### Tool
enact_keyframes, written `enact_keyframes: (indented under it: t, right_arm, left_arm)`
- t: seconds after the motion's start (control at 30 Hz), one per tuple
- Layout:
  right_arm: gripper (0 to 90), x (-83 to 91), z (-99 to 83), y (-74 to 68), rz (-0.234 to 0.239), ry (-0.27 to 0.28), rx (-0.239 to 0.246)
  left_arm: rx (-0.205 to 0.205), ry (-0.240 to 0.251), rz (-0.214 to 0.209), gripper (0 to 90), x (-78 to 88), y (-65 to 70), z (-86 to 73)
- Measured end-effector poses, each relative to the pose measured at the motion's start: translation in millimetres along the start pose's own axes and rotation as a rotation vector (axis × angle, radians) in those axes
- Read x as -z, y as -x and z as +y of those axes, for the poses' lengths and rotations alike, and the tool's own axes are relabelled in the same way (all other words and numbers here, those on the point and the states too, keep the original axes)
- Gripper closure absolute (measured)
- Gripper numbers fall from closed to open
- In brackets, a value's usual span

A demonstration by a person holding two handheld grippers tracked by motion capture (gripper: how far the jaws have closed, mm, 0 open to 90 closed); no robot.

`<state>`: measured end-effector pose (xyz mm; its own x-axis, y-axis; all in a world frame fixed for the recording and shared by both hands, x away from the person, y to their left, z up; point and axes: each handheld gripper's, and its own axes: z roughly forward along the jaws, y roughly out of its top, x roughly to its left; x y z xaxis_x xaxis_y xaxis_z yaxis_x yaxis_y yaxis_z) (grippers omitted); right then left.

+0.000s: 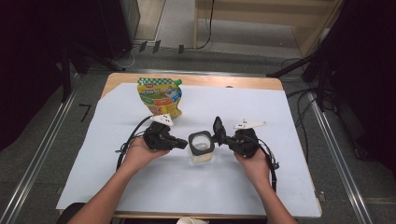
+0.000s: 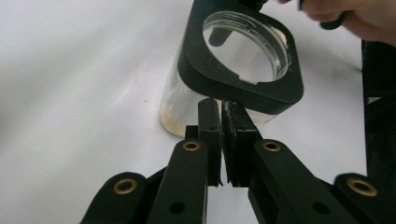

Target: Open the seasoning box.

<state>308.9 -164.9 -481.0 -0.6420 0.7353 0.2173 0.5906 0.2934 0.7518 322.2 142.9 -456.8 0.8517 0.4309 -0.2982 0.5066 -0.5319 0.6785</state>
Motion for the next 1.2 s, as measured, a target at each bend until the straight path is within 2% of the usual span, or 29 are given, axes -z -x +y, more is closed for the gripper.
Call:
enact_keyframes:
  t: [0.1,0.2,0.33,0.4,0.5,0.63,0.7,0.73,0.83,0.87,0.9,1.0,1.13,1.2]
  right_arm:
    - [90.0,10.6,-3.5,-4.7,0.016,0.011,-0.022]
    - [90.0,20.5,-7.2,-12.9,0.027,0.014,-0.013]
    - [90.0,29.4,-11.1,-18.5,0.035,0.023,-0.014]
    - [89.3,33.2,-15.0,-21.5,0.036,0.015,-0.006]
    - [88.1,35.5,-20.1,-24.3,0.045,0.002,-0.009]
    - [83.3,37.7,-26.1,-29.8,0.062,-0.012,0.001]
    - [78.0,38.5,-28.1,-32.9,0.08,-0.016,0.003]
    - [75.5,39.0,-28.6,-34.8,0.089,-0.014,-0.001]
    - [68.8,39.9,-29.7,-38.7,0.098,-0.013,0.012]
    - [67.2,39.6,-30.0,-39.3,0.1,-0.012,0.016]
    - [65.2,39.4,-30.1,-40.2,0.101,-0.011,0.022]
    - [61.3,37.2,-30.2,-41.1,0.118,-0.011,0.024]
    - [59.7,34.9,-30.3,-44.1,0.126,-0.018,0.033]
    - [58.9,34.4,-30.2,-45.8,0.131,-0.017,0.04]
  left_arm:
    - [0.006,0.011,0.014,86.9,3.8,-4.0,-0.1]
    - [0.036,0.034,0.016,83.6,11.0,-10.4,-0.8]
    - [0.055,0.056,0.022,80.7,19.8,-19.9,-2.5]
    - [0.047,0.061,0.037,76.4,23.6,-22.7,-2.3]
    - [0.069,0.097,0.053,69.9,30.7,-26.8,-2.5]
    - [0.09,0.121,0.091,58.7,42.6,-35.2,-4.5]
    - [0.109,0.149,0.087,57.3,49.2,-39.9,-5.3]
    - [0.114,0.147,0.086,55.7,52.0,-41.6,-4.7]
    - [0.091,0.133,0.122,49.2,58.2,-43.8,-3.2]
    - [0.084,0.121,0.157,47.6,59.9,-43.3,-2.3]
    - [0.076,0.119,0.176,47.8,61.2,-42.9,-2.6]
    - [0.062,0.118,0.173,50.4,65.8,-45.0,-3.2]
    - [0.072,0.123,0.153,54.2,75.1,-50.1,-1.1]
    - [0.087,0.122,0.146,52.7,79.7,-54.6,0.3]
